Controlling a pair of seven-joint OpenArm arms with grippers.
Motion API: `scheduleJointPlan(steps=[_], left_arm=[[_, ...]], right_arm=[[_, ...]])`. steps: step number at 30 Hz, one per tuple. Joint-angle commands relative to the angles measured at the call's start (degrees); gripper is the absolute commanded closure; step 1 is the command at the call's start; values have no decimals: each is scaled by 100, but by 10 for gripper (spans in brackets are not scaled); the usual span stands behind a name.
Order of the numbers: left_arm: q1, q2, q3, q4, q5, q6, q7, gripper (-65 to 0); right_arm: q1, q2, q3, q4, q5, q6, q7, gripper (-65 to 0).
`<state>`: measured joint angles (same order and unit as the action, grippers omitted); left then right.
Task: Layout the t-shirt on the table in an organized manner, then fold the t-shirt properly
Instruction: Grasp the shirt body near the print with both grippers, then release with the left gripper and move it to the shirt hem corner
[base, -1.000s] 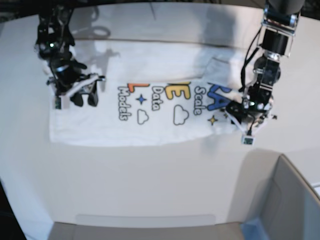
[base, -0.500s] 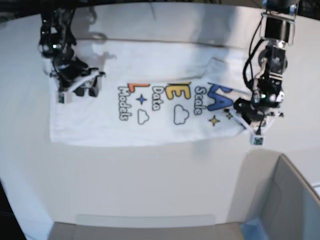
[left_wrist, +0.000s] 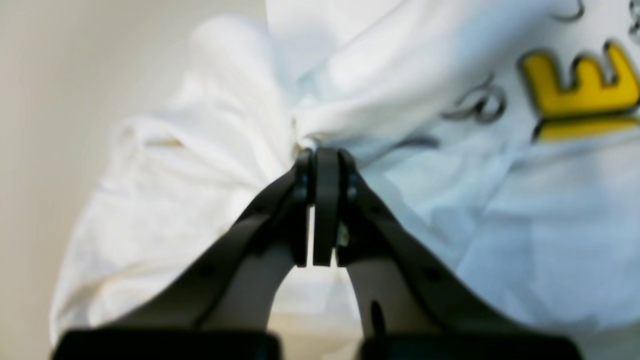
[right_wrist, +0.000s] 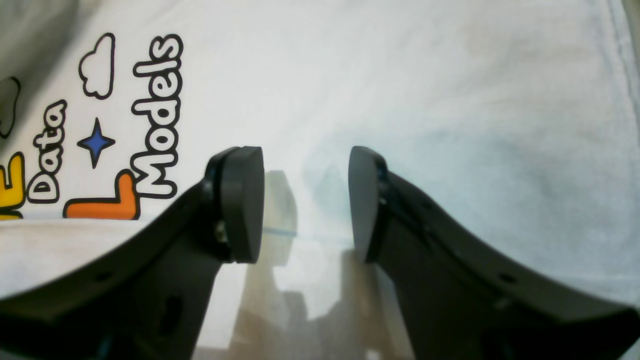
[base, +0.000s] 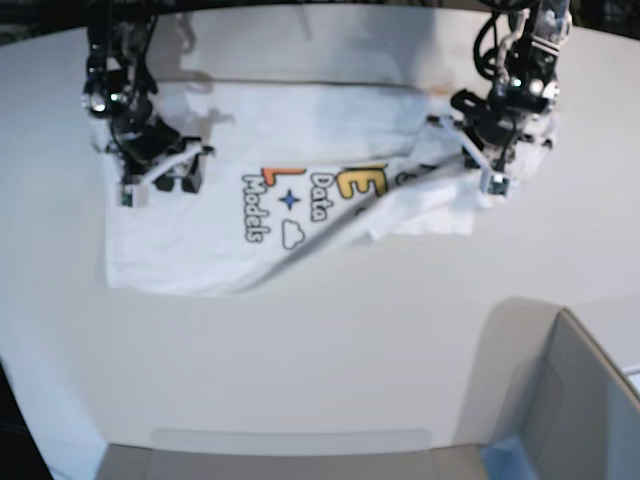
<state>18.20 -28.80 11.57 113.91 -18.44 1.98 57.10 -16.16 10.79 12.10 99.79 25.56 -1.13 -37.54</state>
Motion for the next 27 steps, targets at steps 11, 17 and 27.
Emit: scheduleJointPlan(steps=[11,17,27], left_arm=[[-242,-123,201,262,-16,9,817,-7],[-268,-17,69,332,-112,0,1064,-76],[-532,-597,-520,332,-3304,0,615,-200]], right_arm=[[135,42,17,-5,42,29,119,-276],[135,42,17,-58,42,29,119,-276],[302,51,17,-295,33,29,119,-276]])
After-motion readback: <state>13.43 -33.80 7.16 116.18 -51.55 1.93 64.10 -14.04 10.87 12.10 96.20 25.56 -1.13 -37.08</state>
